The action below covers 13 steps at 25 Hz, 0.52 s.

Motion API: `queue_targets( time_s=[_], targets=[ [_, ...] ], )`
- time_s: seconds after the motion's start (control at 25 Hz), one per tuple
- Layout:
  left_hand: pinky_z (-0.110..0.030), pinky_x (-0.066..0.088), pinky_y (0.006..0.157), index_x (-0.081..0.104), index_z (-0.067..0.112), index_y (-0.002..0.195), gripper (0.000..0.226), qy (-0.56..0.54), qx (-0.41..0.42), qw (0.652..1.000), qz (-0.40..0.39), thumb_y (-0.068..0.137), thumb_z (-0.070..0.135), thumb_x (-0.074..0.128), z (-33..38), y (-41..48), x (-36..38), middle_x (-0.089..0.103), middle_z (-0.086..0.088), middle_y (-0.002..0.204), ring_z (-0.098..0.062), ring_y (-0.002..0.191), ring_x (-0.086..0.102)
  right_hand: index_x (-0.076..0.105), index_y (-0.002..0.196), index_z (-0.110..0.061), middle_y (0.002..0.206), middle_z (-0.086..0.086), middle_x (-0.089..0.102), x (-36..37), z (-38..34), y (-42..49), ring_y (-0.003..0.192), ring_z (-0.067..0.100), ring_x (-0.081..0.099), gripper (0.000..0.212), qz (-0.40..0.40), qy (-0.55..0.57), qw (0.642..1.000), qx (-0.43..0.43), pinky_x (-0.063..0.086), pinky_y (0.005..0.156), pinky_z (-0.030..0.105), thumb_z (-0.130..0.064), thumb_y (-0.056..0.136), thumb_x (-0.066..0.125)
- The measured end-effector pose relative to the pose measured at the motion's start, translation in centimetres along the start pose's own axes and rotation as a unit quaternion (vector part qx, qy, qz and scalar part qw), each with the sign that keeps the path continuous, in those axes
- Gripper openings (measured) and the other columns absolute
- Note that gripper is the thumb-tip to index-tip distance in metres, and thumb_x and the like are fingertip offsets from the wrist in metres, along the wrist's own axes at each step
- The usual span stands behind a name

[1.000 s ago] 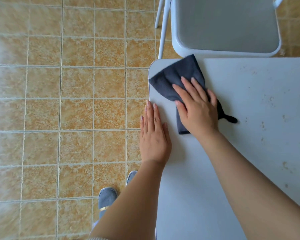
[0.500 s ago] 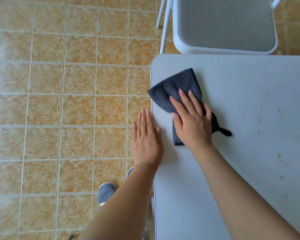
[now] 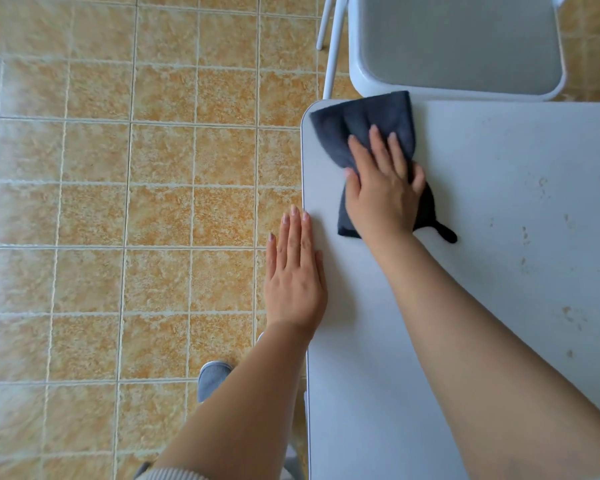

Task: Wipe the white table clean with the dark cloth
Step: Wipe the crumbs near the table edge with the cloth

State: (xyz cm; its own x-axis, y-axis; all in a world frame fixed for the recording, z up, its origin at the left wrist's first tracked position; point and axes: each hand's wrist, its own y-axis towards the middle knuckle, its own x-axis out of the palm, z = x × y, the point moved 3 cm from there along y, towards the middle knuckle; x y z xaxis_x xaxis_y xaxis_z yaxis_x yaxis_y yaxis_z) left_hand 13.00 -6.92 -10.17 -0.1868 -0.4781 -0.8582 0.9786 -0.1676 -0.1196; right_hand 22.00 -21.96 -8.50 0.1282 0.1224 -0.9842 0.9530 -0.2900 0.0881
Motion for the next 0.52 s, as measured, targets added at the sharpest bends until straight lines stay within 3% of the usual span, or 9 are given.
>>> queue_targets(
  time_s=[0.12, 0.2, 0.4, 0.52],
  targets=[
    [-0.040, 0.009, 0.121, 0.013, 0.010, 0.154, 0.053, 0.009, 0.007, 1.000, -0.004, 0.103, 0.024, 0.018, -0.1, 0.1, 0.1, 0.010, -0.003, 0.162, -0.015, 0.149, 0.003, 0.052, 0.140, -0.034, 0.154, -0.005, 0.043, -0.7, 0.8, -3.9, 0.143, 0.019, 0.038, 0.041, 0.014, -0.024, 0.996, -0.087, 0.033, 0.107, 0.049, -0.035, 0.099, 0.044],
    [-0.041, 0.010, 0.120, 0.015, 0.010, 0.154, 0.053, 0.008, 0.006, 1.000, -0.004, 0.103, 0.024, 0.017, -0.1, 0.1, 0.1, 0.012, -0.003, 0.161, -0.014, 0.149, 0.004, 0.052, 0.140, -0.033, 0.154, -0.006, 0.043, -1.5, 3.4, -5.5, 0.143, 0.018, 0.039, 0.040, 0.025, -0.039, 0.995, -0.089, 0.035, 0.106, 0.047, -0.037, 0.101, 0.042],
    [-0.041, 0.011, 0.120, 0.019, 0.009, 0.153, 0.052, -0.002, 0.006, 1.000, 0.005, 0.102, 0.023, 0.018, 0.0, 0.3, 0.2, 0.016, -0.003, 0.161, -0.015, 0.149, 0.008, 0.047, 0.143, -0.033, 0.158, -0.005, 0.036, -1.3, 4.6, 1.0, 0.146, 0.020, 0.032, 0.046, -0.008, -0.024, 0.997, 0.075, 0.029, 0.107, 0.051, -0.039, 0.098, 0.041],
    [-0.041, 0.011, 0.120, 0.019, 0.009, 0.153, 0.053, 0.000, 0.003, 1.000, 0.002, 0.102, 0.023, 0.017, -0.2, 0.3, 0.3, 0.018, -0.003, 0.160, -0.015, 0.149, 0.009, 0.046, 0.144, -0.035, 0.160, -0.006, 0.032, 0.0, 0.8, 4.6, 0.148, 0.021, 0.027, 0.046, -0.030, -0.005, 0.997, 0.074, 0.025, 0.108, 0.052, -0.038, 0.098, 0.042]
  ],
)
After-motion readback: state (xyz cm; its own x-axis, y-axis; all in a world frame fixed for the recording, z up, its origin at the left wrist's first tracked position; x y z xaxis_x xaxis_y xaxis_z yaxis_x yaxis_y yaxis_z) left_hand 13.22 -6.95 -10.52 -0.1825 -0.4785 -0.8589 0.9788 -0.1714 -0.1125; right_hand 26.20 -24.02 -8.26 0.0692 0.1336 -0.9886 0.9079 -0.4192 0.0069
